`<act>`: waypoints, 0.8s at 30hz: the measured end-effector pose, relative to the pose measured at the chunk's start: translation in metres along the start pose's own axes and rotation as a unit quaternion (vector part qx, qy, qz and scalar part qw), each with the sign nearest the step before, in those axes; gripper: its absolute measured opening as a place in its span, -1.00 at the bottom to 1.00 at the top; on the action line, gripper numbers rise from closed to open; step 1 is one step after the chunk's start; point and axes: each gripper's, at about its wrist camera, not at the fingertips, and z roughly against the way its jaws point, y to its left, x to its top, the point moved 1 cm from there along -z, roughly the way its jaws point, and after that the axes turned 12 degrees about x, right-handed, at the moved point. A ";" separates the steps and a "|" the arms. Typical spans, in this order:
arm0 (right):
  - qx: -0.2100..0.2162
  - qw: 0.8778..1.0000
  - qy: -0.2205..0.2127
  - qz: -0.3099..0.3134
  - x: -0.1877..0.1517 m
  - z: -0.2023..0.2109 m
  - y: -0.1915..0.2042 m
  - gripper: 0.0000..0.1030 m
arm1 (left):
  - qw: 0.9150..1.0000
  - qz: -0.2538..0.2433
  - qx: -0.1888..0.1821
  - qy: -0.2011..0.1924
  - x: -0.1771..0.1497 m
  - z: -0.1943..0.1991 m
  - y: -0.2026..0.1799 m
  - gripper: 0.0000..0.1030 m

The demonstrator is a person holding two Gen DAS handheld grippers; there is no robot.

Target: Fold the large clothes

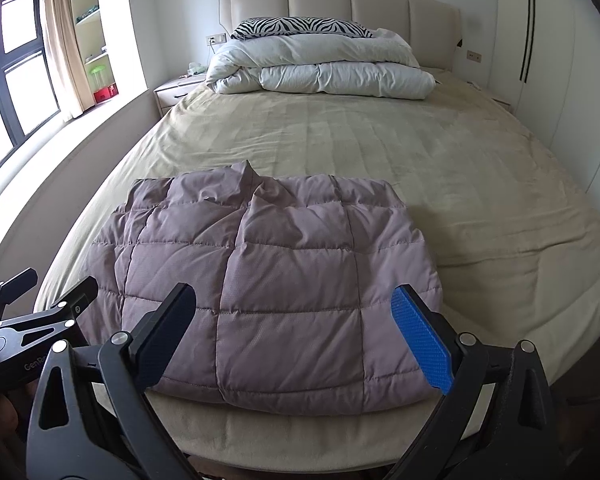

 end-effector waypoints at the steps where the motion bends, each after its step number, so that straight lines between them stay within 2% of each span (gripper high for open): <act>1: 0.000 1.000 0.001 0.000 0.000 0.000 0.000 0.94 | 1.000 0.000 0.000 0.000 0.000 0.000 0.000 1.00; 24: -0.004 1.000 0.006 0.000 -0.008 -0.007 0.003 0.94 | 1.000 0.001 -0.003 0.009 -0.005 -0.004 0.001 1.00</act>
